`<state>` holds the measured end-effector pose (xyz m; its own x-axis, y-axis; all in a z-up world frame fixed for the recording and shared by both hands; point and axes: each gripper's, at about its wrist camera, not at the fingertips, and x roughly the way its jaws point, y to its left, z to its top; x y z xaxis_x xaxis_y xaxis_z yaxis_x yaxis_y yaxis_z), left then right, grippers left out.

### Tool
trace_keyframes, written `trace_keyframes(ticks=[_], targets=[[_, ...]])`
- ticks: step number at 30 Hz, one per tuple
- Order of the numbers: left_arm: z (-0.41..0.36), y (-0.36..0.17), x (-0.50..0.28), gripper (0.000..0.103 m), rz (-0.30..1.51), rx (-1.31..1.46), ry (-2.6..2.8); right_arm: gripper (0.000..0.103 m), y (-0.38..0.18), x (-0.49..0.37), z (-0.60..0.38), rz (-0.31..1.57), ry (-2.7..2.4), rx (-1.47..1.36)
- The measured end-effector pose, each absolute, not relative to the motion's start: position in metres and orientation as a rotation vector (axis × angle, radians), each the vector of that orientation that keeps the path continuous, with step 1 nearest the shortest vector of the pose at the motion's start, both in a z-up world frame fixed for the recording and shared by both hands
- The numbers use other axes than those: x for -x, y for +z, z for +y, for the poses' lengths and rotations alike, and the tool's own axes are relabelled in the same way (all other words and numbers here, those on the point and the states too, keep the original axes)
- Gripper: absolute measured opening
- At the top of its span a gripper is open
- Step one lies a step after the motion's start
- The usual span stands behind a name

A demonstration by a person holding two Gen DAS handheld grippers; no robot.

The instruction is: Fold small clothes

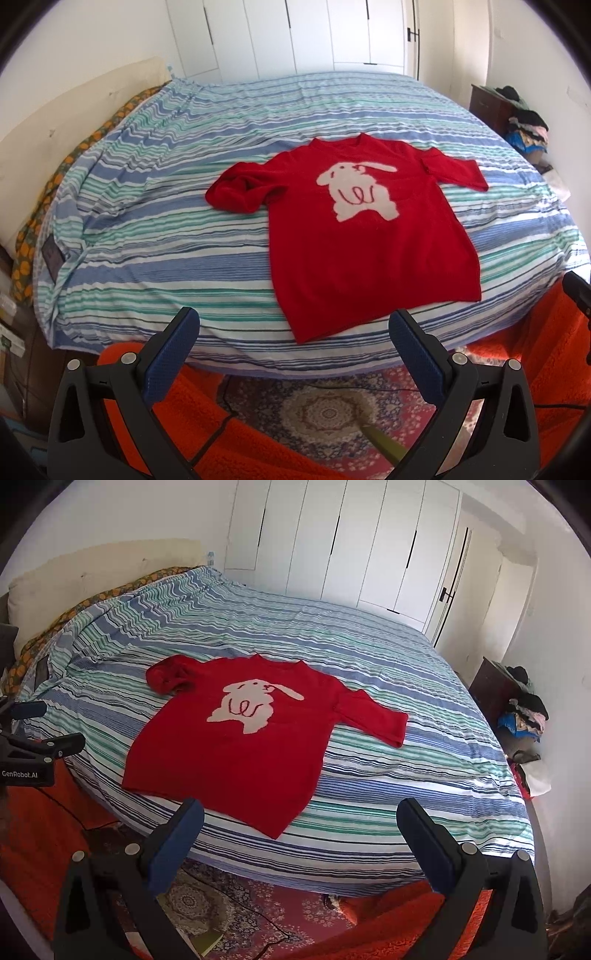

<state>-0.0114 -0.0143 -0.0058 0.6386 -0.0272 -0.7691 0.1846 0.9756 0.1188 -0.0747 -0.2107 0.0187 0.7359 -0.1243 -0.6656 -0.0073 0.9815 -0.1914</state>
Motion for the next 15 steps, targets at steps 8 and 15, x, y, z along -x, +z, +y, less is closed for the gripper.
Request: trace_keyframes(ticks=[8, 15], targets=[[-0.018, -0.005, 0.013, 0.102, 0.861, -0.214, -0.125, 0.103, 0.017, 0.076, -0.206, 0.74, -0.061, 0.197], [-0.024, -0.007, 0.013, 0.102, 0.859, -0.239, -0.137, 0.103, 0.017, 0.075, -0.206, 0.748, -0.067, 0.194]])
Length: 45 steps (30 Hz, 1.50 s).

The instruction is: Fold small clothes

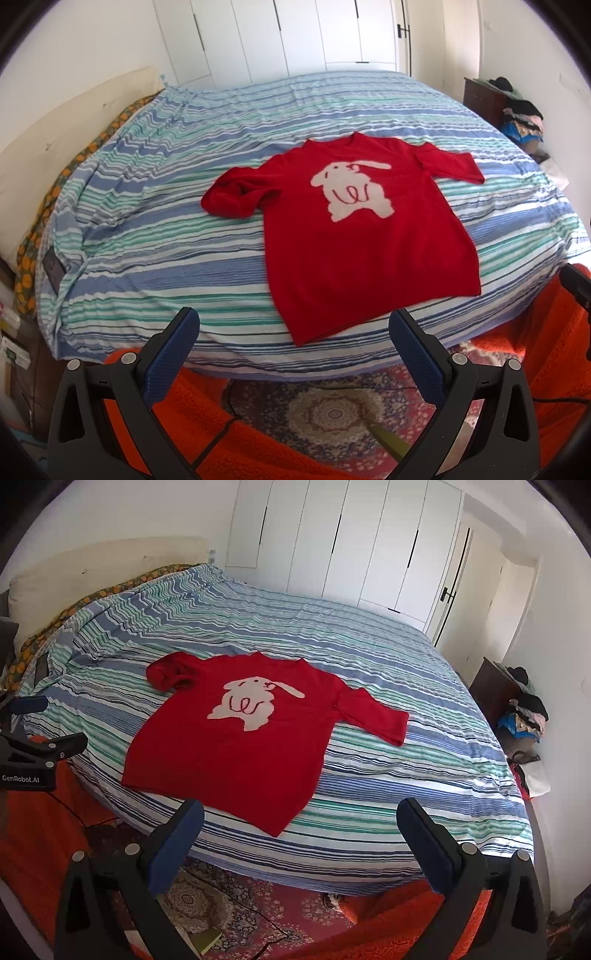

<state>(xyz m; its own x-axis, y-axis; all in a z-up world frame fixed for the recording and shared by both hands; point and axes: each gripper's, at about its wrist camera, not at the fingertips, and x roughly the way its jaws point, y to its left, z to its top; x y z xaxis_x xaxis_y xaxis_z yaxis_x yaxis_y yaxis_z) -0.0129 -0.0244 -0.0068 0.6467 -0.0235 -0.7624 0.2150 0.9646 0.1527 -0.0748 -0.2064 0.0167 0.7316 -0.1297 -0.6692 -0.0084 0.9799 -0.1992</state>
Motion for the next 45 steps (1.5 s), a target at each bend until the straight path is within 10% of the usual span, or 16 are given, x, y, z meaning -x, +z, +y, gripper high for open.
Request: trace_keyframes(ticks=[41, 45], targets=[[-0.036, -0.015, 0.006, 0.102, 0.867, -0.275, -0.158, 0.102, 0.012, -0.027, -0.272, 0.667, 0.017, 0.163], [-0.033, -0.017, 0.002, 0.102, 0.881, -0.254, -0.137, 0.061, -0.023, -0.148, -0.325, 0.789, -0.018, 0.127]])
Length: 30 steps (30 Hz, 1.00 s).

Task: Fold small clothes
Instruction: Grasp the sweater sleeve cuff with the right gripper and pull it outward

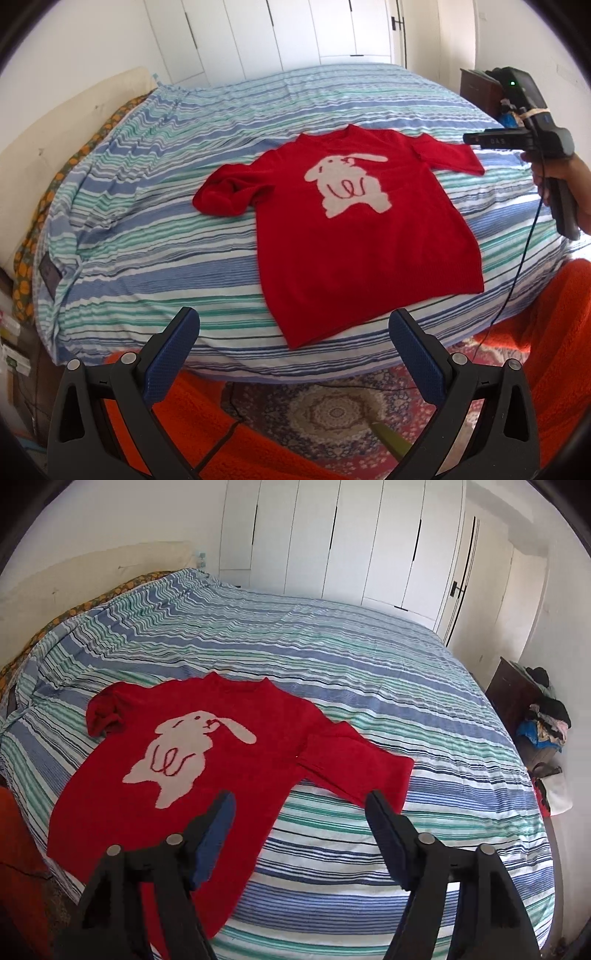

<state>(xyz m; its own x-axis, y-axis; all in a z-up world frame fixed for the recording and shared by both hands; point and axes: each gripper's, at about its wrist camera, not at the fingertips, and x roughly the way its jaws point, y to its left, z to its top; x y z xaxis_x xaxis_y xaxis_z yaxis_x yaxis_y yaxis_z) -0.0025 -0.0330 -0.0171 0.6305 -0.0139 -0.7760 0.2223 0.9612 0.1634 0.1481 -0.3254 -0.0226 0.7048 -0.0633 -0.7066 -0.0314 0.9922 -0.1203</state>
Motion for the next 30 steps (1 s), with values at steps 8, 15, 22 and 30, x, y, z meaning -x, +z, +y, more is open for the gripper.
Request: trace_keyframes(ticks=[8, 15, 22, 30], targets=[[-0.015, -0.026, -0.009, 0.102, 0.936, -0.221, -0.043, 0.056, -0.13, -0.299, -0.318, 1.024, -0.01, 0.246], [-0.004, -0.036, -0.019, 0.102, 0.993, -0.172, -0.018, 0.005, -0.118, -0.285, -0.395, 0.923, -0.131, -0.045], [-0.033, -0.042, -0.02, 0.102, 1.012, -0.232, -0.091, 0.005, -0.067, -0.146, -0.553, 0.755, -0.358, -0.411], [-0.083, -0.027, -0.008, 0.102, 0.944, -0.381, -0.16, 0.005, -0.118, -0.079, -0.636, 0.783, -0.497, -0.634]])
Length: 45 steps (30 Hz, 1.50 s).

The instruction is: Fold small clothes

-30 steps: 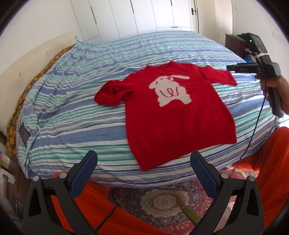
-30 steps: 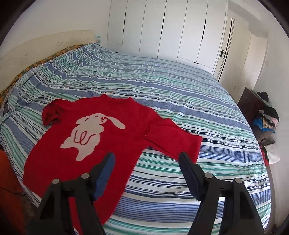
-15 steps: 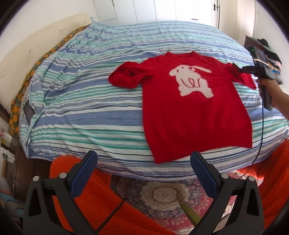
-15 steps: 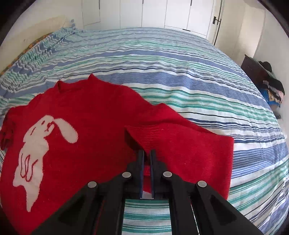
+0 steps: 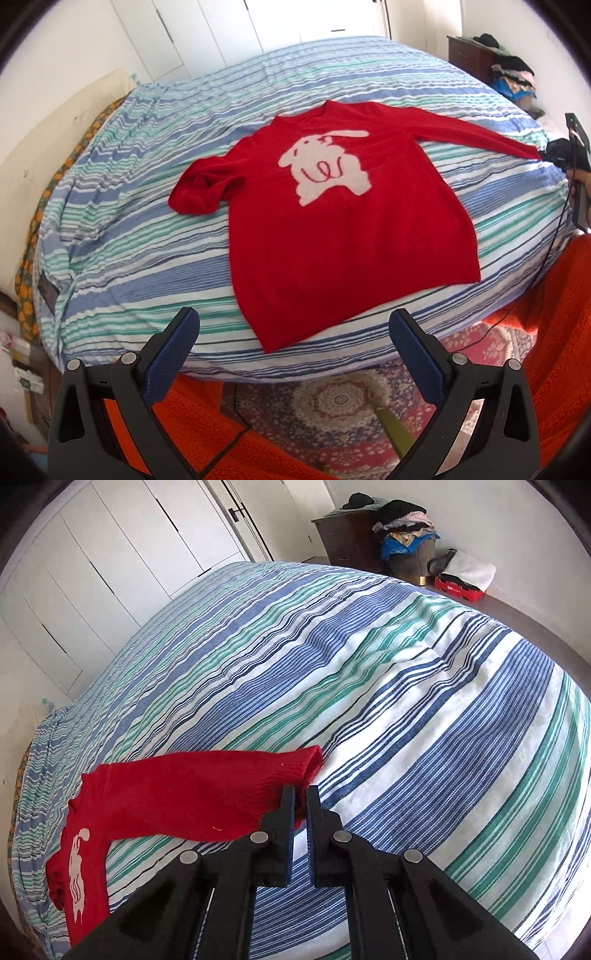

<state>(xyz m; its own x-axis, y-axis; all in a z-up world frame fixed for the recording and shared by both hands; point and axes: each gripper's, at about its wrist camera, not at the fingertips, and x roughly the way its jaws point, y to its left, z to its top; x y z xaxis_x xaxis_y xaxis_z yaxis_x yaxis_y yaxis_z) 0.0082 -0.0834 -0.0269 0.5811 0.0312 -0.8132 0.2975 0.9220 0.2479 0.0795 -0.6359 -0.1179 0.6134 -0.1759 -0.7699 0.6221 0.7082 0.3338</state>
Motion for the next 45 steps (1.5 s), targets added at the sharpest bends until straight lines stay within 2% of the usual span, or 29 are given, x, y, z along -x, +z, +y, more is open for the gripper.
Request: trace_keyframes(ticks=[7, 9, 10, 11, 13, 16, 20, 23, 28, 34, 38, 39, 41, 42, 43, 45], targets=[[-0.079, -0.028, -0.008, 0.102, 0.962, -0.392, -0.126, 0.005, -0.144, -0.082, -0.639, 0.843, -0.548, -0.578], [-0.072, -0.028, -0.011, 0.102, 0.96, -0.377, -0.107, 0.009, -0.144, -0.079, -0.642, 0.84, -0.569, -0.596], [-0.068, -0.028, -0.012, 0.102, 0.962, -0.364, -0.095, 0.021, -0.142, -0.078, -0.643, 0.84, -0.58, -0.601], [-0.063, -0.029, -0.014, 0.102, 0.968, -0.346, -0.085, 0.038, -0.137, -0.075, -0.642, 0.84, -0.595, -0.597], [-0.052, -0.033, -0.021, 0.102, 0.998, -0.29, -0.075, 0.05, -0.122, -0.066, -0.631, 0.811, -0.61, -0.563], [-0.036, -0.049, -0.035, 0.102, 1.066, -0.2, -0.077, 0.05, -0.092, -0.061, -0.587, 0.777, -0.492, -0.469], [-0.023, -0.065, -0.056, 0.102, 1.086, -0.16, -0.079, 0.058, -0.07, -0.059, -0.476, 0.754, -0.188, -0.349], [-0.009, -0.067, -0.084, 0.102, 1.076, -0.138, -0.072, 0.057, -0.076, -0.061, -0.376, 0.767, 0.076, -0.274], [0.041, -0.066, -0.149, 0.102, 1.054, 0.054, -0.033, 0.057, -0.113, -0.076, -0.253, 0.83, 0.289, -0.091], [0.09, -0.121, -0.228, 0.101, 1.076, 0.361, 0.102, 0.058, -0.162, -0.076, -0.225, 0.985, 0.327, 0.055], [0.101, -0.164, -0.267, 0.101, 1.091, 0.56, 0.177, 0.06, -0.167, -0.068, -0.229, 0.984, 0.325, 0.068], [0.103, -0.17, -0.273, 0.095, 1.082, 0.591, 0.214, 0.061, -0.168, -0.069, -0.227, 0.983, 0.321, 0.078], [0.11, -0.174, -0.283, 0.061, 1.064, 0.635, 0.265, 0.063, -0.17, -0.071, -0.225, 0.985, 0.312, 0.094], [0.112, -0.173, -0.291, 0.017, 1.07, 0.639, 0.246, 0.063, -0.171, -0.072, -0.224, 0.986, 0.31, 0.094], [0.112, -0.169, -0.299, 0.005, 1.081, 0.629, 0.196, 0.065, -0.171, -0.072, -0.224, 0.986, 0.31, 0.091], [0.099, -0.14, -0.304, 0.004, 1.032, 0.436, 0.188, 0.066, -0.172, -0.073, -0.223, 0.981, 0.313, 0.088]])
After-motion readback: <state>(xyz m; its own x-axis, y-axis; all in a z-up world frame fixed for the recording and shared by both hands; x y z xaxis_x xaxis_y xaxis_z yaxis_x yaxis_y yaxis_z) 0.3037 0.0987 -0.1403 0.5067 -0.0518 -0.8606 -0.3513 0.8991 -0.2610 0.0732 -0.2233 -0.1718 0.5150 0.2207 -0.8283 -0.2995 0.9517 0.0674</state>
